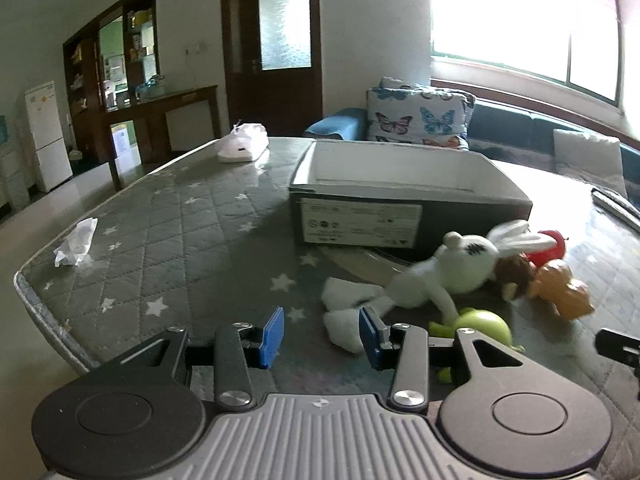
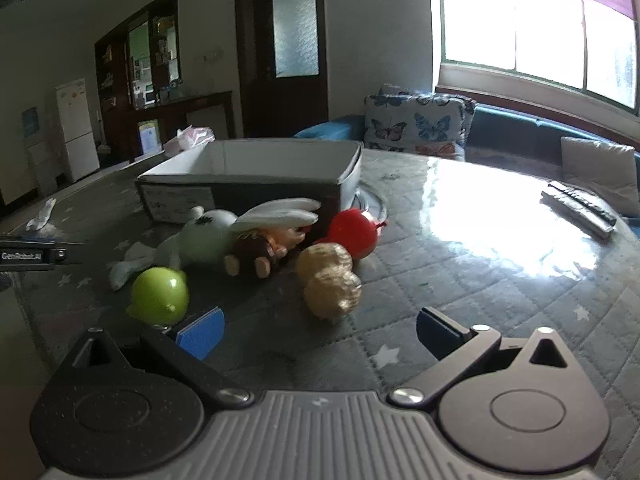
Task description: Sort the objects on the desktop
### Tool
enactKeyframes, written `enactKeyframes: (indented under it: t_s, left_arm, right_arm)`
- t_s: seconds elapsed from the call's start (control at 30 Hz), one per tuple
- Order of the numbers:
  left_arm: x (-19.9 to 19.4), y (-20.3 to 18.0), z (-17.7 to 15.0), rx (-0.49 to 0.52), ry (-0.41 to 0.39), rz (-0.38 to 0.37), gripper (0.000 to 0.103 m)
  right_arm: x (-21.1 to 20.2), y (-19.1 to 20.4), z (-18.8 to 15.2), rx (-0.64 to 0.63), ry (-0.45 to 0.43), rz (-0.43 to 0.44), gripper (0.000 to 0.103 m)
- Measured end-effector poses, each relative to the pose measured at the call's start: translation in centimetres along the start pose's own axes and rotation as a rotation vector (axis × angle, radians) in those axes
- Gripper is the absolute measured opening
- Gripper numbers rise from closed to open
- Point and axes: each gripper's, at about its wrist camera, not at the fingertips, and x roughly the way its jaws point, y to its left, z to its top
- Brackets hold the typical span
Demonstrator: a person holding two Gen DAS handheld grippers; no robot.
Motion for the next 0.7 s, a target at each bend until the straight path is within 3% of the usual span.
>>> enactKeyframes:
  t_s: [0.2, 0.4, 0.7]
  left_arm:
    - [0.0, -1.4, -1.1, 0.032, 0.040, -0.002, 0.044]
    - [0.0, -1.6, -1.8, 0.011, 0.127, -0.060, 0.042]
    - [-0.1, -2.2, -2.2, 0.019, 0.141, -0.077, 0.038]
  right_arm:
    - [0.2, 0.8, -0.5, -0.015, 0.043, 0.016, 0.103]
    - [0.5, 1.5, -0.9, -0.029, 0.085, 0.033, 0.103]
    - [0.8, 2.5, -1.4, -0.049, 0.133, 0.056, 0.103]
